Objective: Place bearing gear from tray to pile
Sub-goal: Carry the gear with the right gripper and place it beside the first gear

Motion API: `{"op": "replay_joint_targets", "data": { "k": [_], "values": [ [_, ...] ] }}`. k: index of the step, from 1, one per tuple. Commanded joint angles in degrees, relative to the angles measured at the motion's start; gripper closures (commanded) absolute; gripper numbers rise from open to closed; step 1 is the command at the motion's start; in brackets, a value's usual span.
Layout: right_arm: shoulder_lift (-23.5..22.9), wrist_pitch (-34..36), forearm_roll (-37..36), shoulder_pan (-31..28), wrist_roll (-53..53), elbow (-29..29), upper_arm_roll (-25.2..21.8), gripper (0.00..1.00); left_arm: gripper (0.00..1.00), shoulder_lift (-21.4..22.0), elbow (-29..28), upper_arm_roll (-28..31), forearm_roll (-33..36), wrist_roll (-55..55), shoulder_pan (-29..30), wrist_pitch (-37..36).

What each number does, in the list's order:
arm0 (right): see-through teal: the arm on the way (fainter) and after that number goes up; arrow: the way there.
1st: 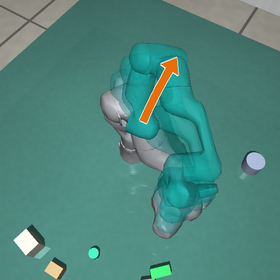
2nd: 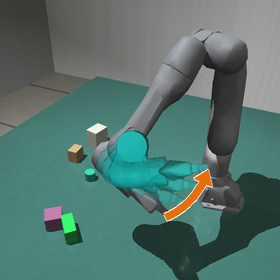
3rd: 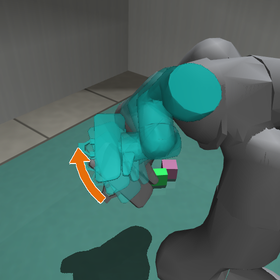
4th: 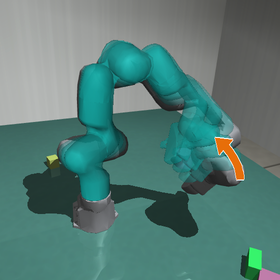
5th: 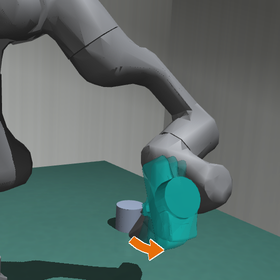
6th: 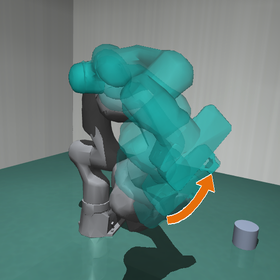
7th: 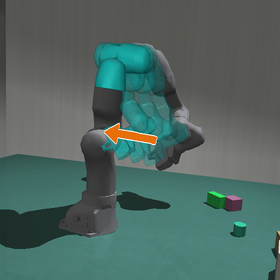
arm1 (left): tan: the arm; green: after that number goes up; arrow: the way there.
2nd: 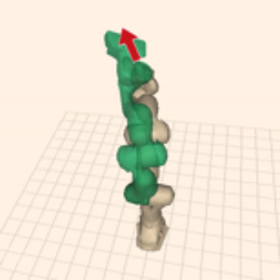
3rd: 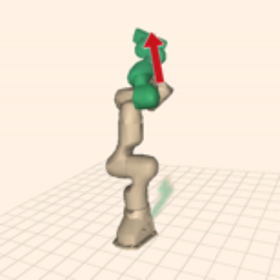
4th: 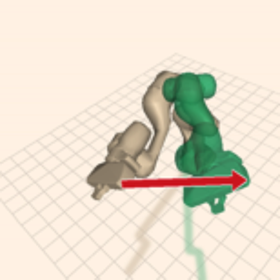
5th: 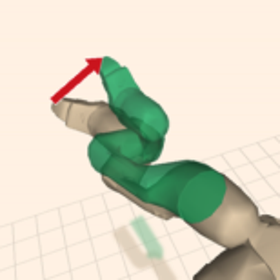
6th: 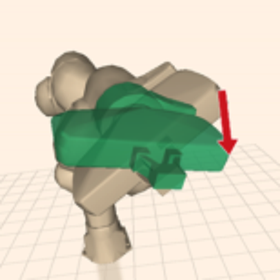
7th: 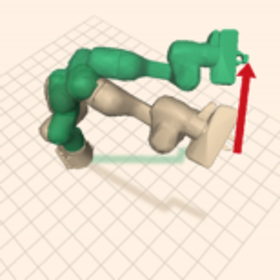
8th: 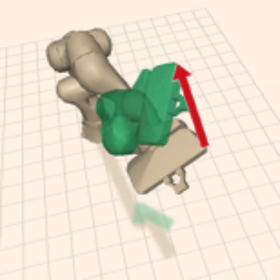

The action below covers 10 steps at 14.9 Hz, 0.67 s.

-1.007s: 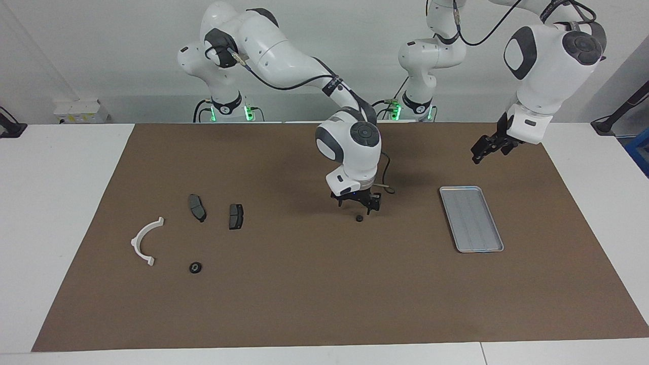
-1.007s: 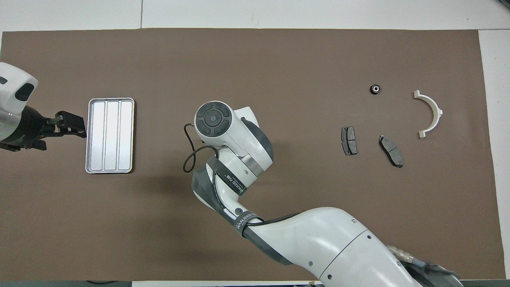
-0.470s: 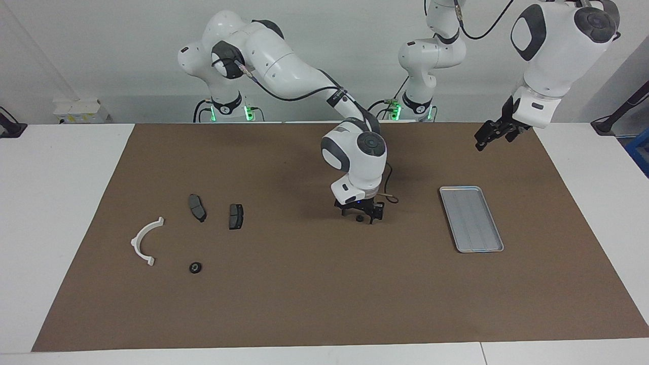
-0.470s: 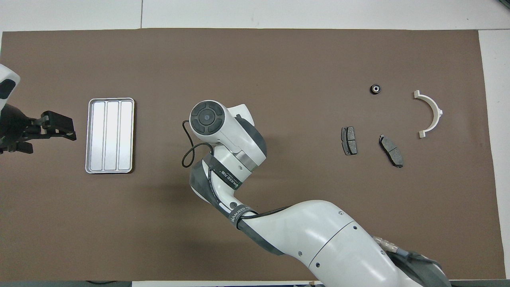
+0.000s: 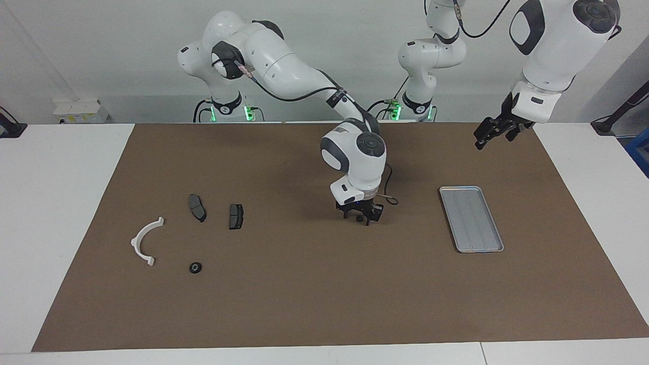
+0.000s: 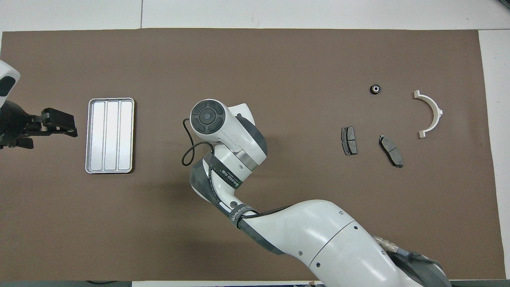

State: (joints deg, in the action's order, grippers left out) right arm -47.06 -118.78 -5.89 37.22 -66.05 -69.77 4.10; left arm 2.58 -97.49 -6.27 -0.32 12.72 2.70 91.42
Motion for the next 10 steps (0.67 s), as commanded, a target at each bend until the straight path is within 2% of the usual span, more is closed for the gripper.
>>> {"op": "replay_joint_targets", "data": {
  "k": [1, 2, 3, 7, 10],
  "values": [
    [-1.11, -1.88, -0.18, 0.22, -2.15, 1.21, 0.21, 0.82, 0.00, 0.76, -0.07, -0.15, 0.23, -9.96, 1.00, 0.16],
    [-1.02, -2.06, -0.09, 0.22, -2.15, 1.12, 0.21, 0.95, 0.00, 0.76, -0.16, -0.06, 0.14, -10.96, 1.00, 0.86],
    [-1.02, -2.06, -0.09, 0.22, -2.24, 1.12, 0.21, 1.00, 0.00, 0.76, -0.16, 0.03, 0.05, -10.79, 1.00, 1.30],
    [-0.93, -1.72, -0.70, -0.22, -2.06, 1.12, 0.21, 1.00, 0.00, 0.41, 0.28, -0.59, -0.04, -10.61, 1.00, 4.46],
    [-0.32, 5.38, -1.06, -1.97, 1.51, 3.13, 0.21, 1.00, 0.00, 0.50, 0.28, -0.68, -0.12, -10.79, 0.91, 3.76]
  ]
}}
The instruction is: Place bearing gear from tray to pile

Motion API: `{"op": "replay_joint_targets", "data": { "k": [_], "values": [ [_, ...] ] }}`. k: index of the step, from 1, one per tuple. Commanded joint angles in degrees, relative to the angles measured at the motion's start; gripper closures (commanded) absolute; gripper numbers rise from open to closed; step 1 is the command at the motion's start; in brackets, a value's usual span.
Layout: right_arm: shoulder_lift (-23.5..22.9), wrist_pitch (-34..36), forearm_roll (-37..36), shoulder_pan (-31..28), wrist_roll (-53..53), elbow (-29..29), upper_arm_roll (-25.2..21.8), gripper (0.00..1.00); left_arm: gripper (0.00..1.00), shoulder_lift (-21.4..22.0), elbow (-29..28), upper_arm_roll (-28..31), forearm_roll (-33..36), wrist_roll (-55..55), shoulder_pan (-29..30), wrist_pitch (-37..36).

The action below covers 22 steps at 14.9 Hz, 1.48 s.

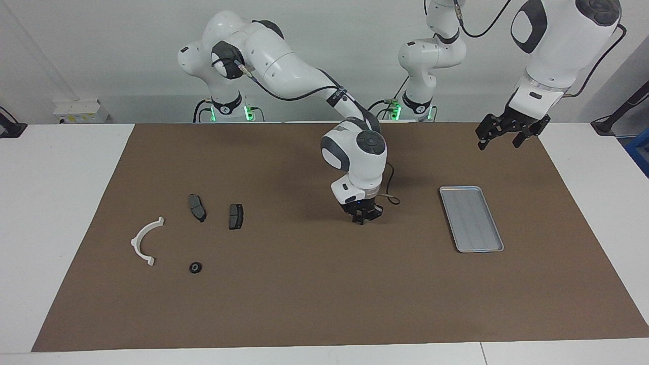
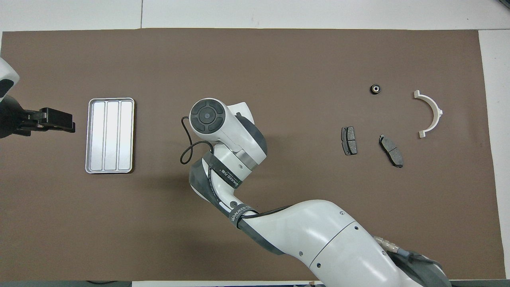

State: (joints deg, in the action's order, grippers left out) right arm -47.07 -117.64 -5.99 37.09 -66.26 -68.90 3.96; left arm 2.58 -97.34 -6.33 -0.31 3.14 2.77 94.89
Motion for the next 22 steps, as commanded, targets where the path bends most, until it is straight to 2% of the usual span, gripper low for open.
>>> {"op": "replay_joint_targets", "data": {
  "k": [1, 3, 4, 6, 8, 10, 11, 13, 15, 18, 22],
  "values": [
    [0.74, 8.44, -0.35, -4.63, 6.02, 4.63, 0.78, 1.00, 0.00, 0.50, 0.13, -0.70, -0.04, -1.38, 0.83, 0.56],
    [3.55, 17.85, -0.08, -10.34, 18.65, 8.59, 1.92, 1.00, 0.00, 0.50, 0.13, -1.49, -0.04, -1.47, 0.83, 0.39],
    [5.21, 20.50, -0.08, -14.11, 25.15, 8.70, 2.98, 1.00, 0.00, 0.50, 0.13, -1.67, -0.04, -1.47, 0.83, 0.82],
    [7.68, 22.80, -0.69, -20.01, 37.29, 8.52, 3.86, 1.00, 0.00, 0.67, 0.04, -1.67, -0.04, -1.20, 0.83, 1.18],
    [7.87, 22.38, -1.13, -24.50, 47.93, 8.09, 3.69, 1.00, 0.00, 1.02, -0.13, -1.41, -0.04, -1.20, 0.74, 1.00],
    [9.17, 18.53, -1.92, -28.81, 54.29, 3.28, 3.69, 1.00, 0.00, 1.46, -0.48, -1.32, -0.04, -1.20, 0.83, 0.56],
    [10.93, 15.02, -1.92, -30.48, 55.62, -1.36, 3.69, 1.00, 0.00, 1.64, -0.66, -1.23, -0.04, -1.20, 0.83, 0.47],
    [13.83, 3.97, -2.01, -33.82, 58.86, -12.43, 3.60, 1.00, 0.00, 1.64, -0.66, -1.32, -0.04, -1.20, 0.74, 0.47],
    [13.76, -5.10, -2.62, -36.37, 60.90, -18.96, 3.60, 1.00, 0.00, 1.64, -0.66, -1.32, -0.04, -1.20, 0.66, 0.47],
    [12.00, -12.16, -3.33, -37.26, 60.73, -22.24, 3.60, 1.00, 0.00, 1.64, -0.66, -1.32, -0.04, -1.20, 0.66, 0.47],
    [11.21, -12.70, -3.33, -37.09, 60.11, -22.15, 3.60, 1.00, 0.00, 1.73, -0.66, -1.32, -0.04, -1.20, 0.57, 0.47]
  ]
}}
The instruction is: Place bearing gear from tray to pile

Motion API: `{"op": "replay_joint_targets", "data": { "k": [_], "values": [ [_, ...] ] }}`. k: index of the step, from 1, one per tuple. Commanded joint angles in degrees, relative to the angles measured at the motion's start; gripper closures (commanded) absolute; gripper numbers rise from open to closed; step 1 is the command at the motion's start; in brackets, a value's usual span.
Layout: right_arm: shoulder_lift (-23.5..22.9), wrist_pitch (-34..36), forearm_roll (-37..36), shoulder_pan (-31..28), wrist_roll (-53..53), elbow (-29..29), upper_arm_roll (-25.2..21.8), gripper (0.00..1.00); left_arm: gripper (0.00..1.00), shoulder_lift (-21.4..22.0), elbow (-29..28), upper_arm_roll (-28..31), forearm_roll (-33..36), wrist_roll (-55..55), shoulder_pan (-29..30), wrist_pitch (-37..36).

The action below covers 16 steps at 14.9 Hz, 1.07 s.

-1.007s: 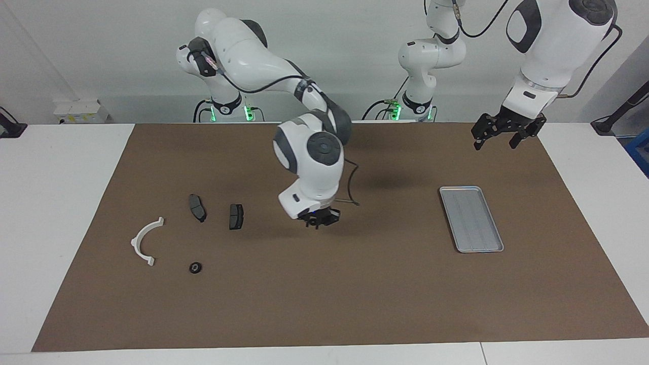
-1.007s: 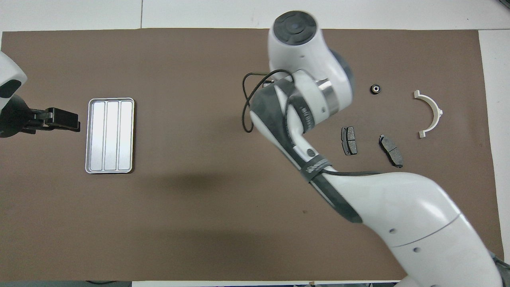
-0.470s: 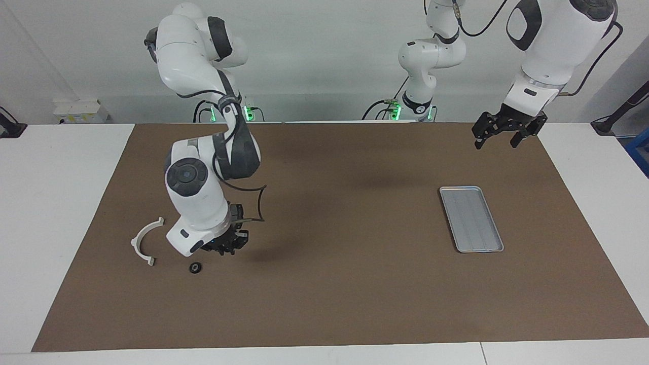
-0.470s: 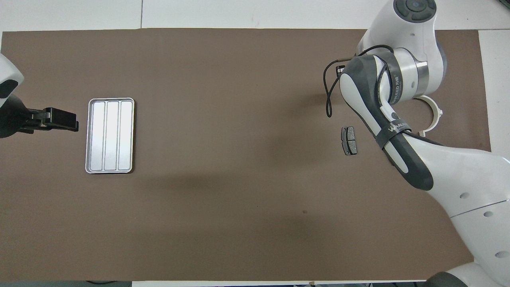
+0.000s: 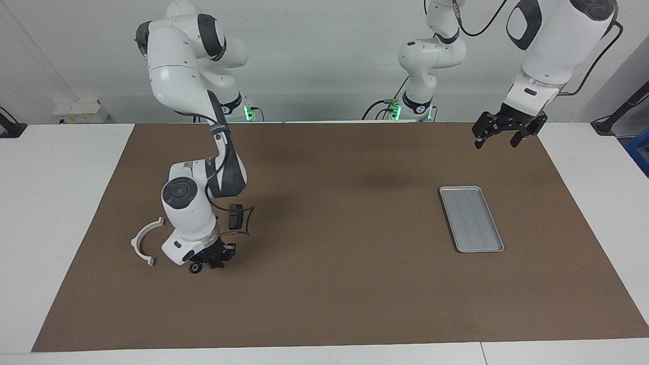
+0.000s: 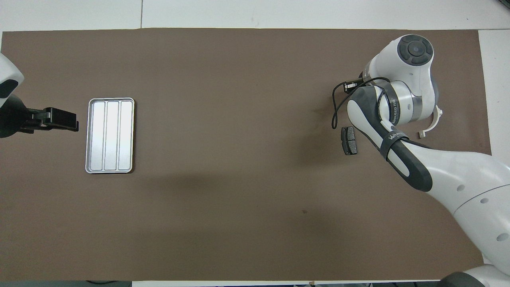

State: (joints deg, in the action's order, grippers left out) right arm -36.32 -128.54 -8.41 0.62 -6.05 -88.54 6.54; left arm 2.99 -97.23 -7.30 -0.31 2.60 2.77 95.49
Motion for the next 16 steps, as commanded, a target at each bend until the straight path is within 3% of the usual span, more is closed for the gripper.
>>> {"op": "replay_joint_targets", "data": {
  "k": [1, 2, 3, 4, 16],
  "values": [
    [0.37, -1.89, -0.90, -0.53, -0.19, -2.51, 1.02, 1.00, 0.00, 1.23, -0.77, -0.35, -0.04, -0.66, 0.57, -0.13],
    [0.46, -1.63, -0.90, -0.18, -0.37, -2.42, 1.02, 1.00, 0.00, 1.31, -0.77, -0.35, -0.04, -0.66, 0.57, -0.13],
    [0.46, -1.62, -0.90, -0.18, -0.46, -2.42, 0.93, 0.57, 0.00, 1.31, -0.77, -0.35, -0.04, -0.66, 0.57, -0.13],
    [0.55, -1.10, -0.90, -0.09, -0.72, -2.34, 0.93, 0.01, 0.00, 1.31, -0.77, -0.35, -0.04, -0.66, 0.57, -0.22],
    [5.03, 2.68, -0.90, -0.88, -0.02, -1.90, 1.02, 0.00, 0.00, 1.31, -0.77, -0.35, -0.04, -0.66, 0.57, -0.13]
  ]
}}
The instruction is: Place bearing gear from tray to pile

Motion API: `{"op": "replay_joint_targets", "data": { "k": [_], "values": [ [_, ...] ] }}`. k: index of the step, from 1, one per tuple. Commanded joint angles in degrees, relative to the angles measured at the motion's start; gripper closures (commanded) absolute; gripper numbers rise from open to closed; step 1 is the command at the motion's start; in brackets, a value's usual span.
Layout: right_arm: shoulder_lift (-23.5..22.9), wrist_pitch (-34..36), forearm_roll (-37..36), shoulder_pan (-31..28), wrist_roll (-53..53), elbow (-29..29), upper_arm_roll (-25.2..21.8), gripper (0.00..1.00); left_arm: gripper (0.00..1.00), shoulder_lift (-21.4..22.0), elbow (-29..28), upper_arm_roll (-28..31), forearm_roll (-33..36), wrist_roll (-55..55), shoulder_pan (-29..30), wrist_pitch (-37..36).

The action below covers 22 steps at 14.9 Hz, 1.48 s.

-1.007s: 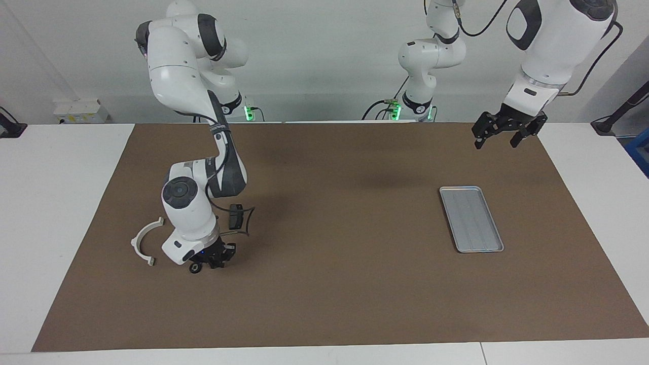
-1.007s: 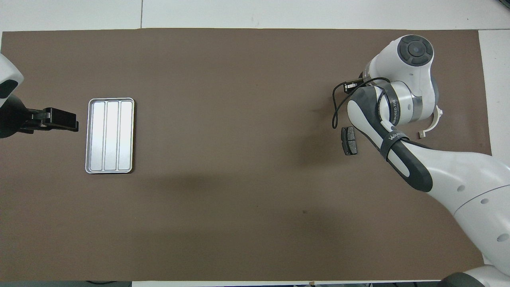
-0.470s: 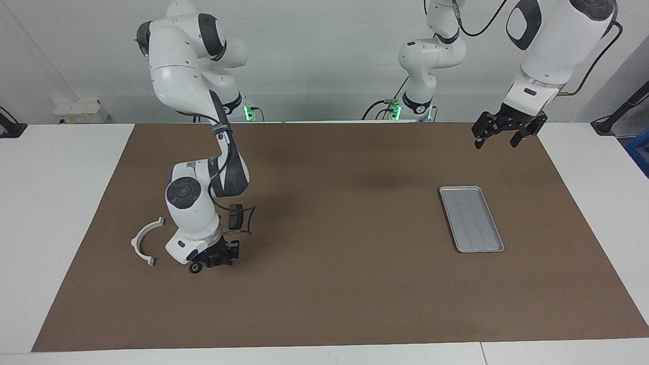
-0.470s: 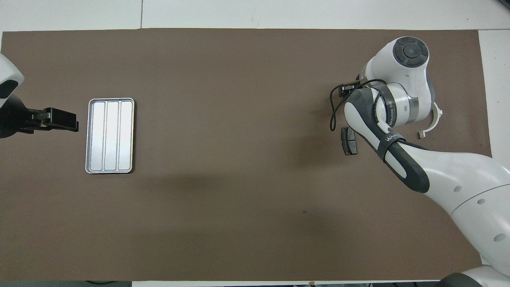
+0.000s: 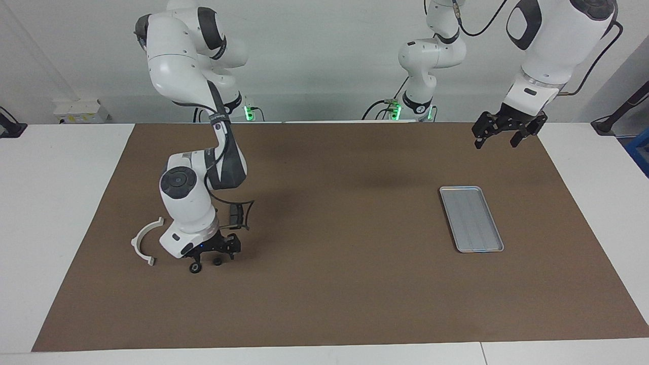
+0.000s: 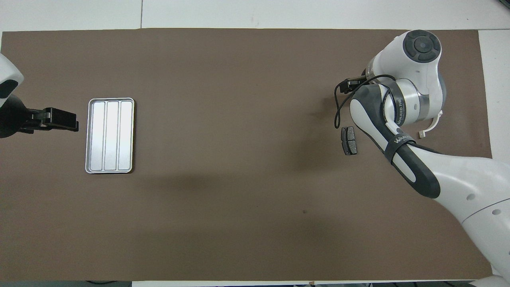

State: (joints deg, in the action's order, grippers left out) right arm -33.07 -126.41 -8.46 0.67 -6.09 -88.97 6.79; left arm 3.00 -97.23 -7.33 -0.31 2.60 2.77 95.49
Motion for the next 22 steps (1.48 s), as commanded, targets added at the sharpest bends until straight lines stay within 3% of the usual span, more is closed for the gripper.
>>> {"op": "replay_joint_targets", "data": {
  "k": [1, 3, 6, 9, 13, 16, 22],
  "values": [
    [1.96, 0.90, -0.86, -1.11, 0.03, -1.47, 0.85, 0.00, 0.00, 1.30, -0.77, -0.32, -0.04, -0.66, 0.57, -0.13],
    [2.66, 1.17, -0.77, -1.73, 0.03, -1.56, 0.94, 0.00, 0.00, 1.30, -0.77, -0.32, -0.04, -0.66, 0.57, -0.13],
    [8.00, 5.37, 0.28, -1.99, 0.55, -1.82, 0.76, 0.00, 0.00, 1.30, -0.77, -0.32, -0.04, -0.66, 0.57, -0.13],
    [15.20, 13.97, 6.41, -1.74, 0.90, -2.00, -1.42, 0.00, 0.00, 1.30, -0.77, -0.32, -0.04, -0.66, 0.57, -0.22],
    [26.63, 27.94, 7.05, -0.32, 6.35, -2.00, -3.72, 0.00, 0.00, 1.30, -0.77, -0.32, -0.04, -0.66, 0.57, -0.13],
    [32.62, 35.95, 7.40, 3.09, 7.49, -1.91, -7.39, 0.00, 0.00, 1.30, -0.77, -0.32, -0.04, -0.66, 0.57, -0.13],
    [35.09, 42.47, 7.31, 4.25, 7.50, -1.65, -8.90, 0.00, 0.00, 1.30, -0.77, -0.32, -0.04, -0.66, 0.57, -0.13]
  ]
}}
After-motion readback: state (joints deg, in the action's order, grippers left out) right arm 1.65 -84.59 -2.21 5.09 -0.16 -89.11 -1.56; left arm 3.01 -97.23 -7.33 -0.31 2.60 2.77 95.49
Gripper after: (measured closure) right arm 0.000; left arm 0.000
